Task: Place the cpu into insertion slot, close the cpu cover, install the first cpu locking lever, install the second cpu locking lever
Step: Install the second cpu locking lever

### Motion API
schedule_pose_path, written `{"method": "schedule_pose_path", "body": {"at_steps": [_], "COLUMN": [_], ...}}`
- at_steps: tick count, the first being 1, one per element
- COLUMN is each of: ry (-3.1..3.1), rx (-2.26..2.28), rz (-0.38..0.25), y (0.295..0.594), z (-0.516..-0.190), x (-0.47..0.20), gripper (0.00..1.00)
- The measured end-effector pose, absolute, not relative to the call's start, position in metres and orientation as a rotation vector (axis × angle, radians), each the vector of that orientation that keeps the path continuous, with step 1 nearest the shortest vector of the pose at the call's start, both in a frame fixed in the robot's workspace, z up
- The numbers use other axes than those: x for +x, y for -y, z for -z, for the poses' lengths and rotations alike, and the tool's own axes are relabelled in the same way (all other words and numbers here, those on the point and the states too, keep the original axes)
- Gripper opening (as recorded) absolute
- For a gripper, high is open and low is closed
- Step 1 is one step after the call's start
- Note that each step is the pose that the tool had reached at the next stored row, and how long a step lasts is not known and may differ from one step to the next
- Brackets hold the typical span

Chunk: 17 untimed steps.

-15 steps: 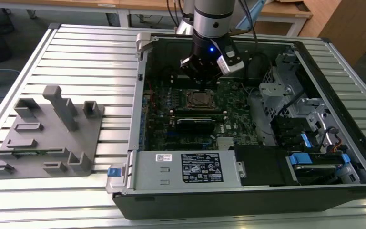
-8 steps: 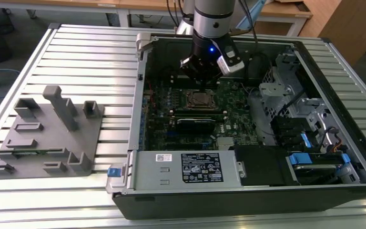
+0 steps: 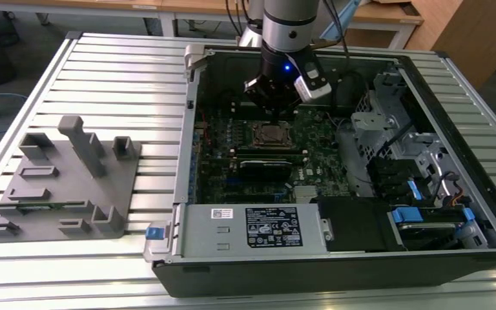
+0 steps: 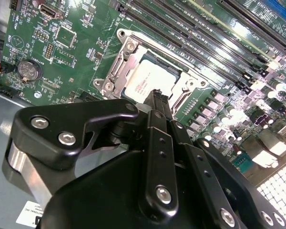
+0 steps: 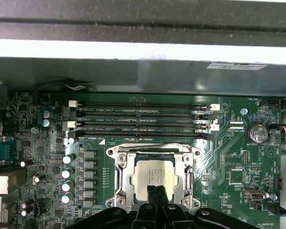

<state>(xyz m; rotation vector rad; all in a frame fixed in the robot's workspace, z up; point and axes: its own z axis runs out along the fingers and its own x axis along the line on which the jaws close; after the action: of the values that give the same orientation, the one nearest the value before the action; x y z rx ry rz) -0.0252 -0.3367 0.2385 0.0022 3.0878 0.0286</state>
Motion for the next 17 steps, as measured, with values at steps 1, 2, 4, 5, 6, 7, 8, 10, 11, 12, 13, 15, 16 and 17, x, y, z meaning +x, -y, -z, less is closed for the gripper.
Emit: {"method": "schedule_pose_path", "body": {"at_steps": [1,2,4,5,6,7,8,10,11,12,13,15,16,17], "ry": [-3.088,-3.088,-3.088,-3.088,-3.088,-3.088,-3.088,-3.088,-3.088,-3.088,-3.088,-3.088,-3.088,-3.088], "rx": [0.002,0.002,0.002,0.002,0.002,0.002,0.002,0.002,0.002,0.002,0.002,0.002,0.002,0.002], "rz": [-0.028,-0.028,-0.029,-0.029,-0.029,-0.029,-0.029,-0.029,-0.029,-0.029,-0.029,-0.029,-0.029,-0.029], "y": [0.3368,0.3368,0.3367,0.3367,0.3367,0.3367,0.3367,0.3367,0.337,0.3373,0.3376,0.3385,0.339,0.3393], "z": [-0.2391,-0.2399,-0.2422,-0.2433,-0.2439,-0.244,-0.244,-0.244,-0.2442,-0.2442,-0.2442,-0.2441,-0.2441,-0.2441], "x": [-0.0252,-0.0252,-0.0252,-0.0252,-0.0252,-0.0252,-0.0251,-0.0252,-0.0251,-0.0251,-0.0251,-0.0252,-0.0252,-0.0252], "gripper": [0.11,0.11,0.11,0.11,0.11,0.11,0.11,0.11,0.11,0.11,0.11,0.11,0.11,0.11]}}
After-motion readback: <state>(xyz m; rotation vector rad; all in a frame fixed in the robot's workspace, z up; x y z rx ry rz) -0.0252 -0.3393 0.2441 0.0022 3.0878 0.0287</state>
